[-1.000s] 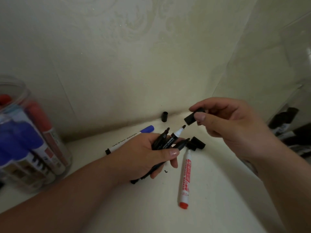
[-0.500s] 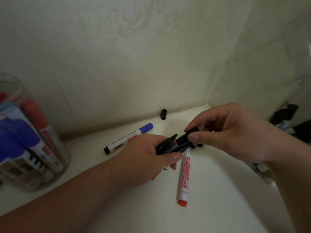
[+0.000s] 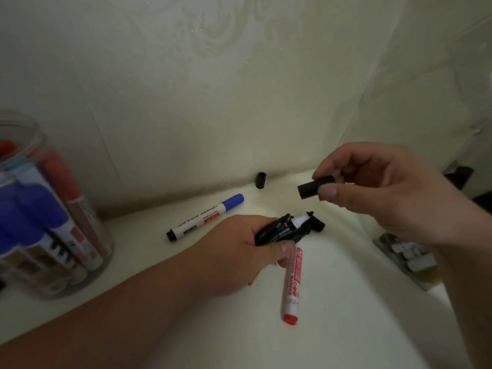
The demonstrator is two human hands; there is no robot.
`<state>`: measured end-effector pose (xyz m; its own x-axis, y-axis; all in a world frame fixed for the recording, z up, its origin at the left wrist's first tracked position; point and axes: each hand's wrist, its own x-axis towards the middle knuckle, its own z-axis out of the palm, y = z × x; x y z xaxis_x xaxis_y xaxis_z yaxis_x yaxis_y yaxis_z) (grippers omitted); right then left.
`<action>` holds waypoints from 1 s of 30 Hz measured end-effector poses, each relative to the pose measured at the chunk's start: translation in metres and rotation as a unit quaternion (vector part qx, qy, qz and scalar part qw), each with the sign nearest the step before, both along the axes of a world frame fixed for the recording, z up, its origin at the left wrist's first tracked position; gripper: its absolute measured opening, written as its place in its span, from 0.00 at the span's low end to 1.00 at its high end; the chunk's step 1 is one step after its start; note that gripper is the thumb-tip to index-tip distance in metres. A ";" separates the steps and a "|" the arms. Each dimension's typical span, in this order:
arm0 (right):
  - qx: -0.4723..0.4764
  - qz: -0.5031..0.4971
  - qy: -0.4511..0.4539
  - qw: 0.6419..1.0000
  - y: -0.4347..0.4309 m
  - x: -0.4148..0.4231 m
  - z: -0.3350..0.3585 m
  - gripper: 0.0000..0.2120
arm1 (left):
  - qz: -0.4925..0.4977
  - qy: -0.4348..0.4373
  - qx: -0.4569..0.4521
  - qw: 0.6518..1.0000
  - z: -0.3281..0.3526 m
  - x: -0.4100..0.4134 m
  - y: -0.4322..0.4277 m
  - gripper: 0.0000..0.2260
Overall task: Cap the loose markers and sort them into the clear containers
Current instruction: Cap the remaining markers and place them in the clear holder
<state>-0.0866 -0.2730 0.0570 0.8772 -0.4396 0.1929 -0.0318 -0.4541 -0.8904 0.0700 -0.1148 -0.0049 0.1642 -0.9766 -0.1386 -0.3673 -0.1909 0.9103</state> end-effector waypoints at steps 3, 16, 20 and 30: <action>-0.032 0.018 0.016 0.999 0.001 0.000 -0.006 0.12 | -0.012 -0.015 0.001 1.000 0.003 -0.003 0.001 0.10; -0.195 0.060 0.078 0.976 0.010 0.006 -0.011 0.03 | -0.004 -0.031 -0.021 0.999 -0.003 -0.004 -0.002 0.08; -0.226 0.052 0.079 0.970 0.015 0.009 -0.012 0.03 | -0.004 -0.039 -0.032 0.999 -0.001 -0.006 -0.001 0.10; -0.278 0.048 0.017 0.959 0.024 0.017 -0.022 0.10 | 0.013 -0.104 -0.046 0.993 -0.009 -0.004 0.000 0.11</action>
<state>-0.0696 -0.2494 0.0351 0.9182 -0.1939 0.3454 0.0093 -0.8613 -0.5081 0.0662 -0.1144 -0.0138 0.2054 -0.9786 -0.0100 -0.5454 -0.1229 0.8291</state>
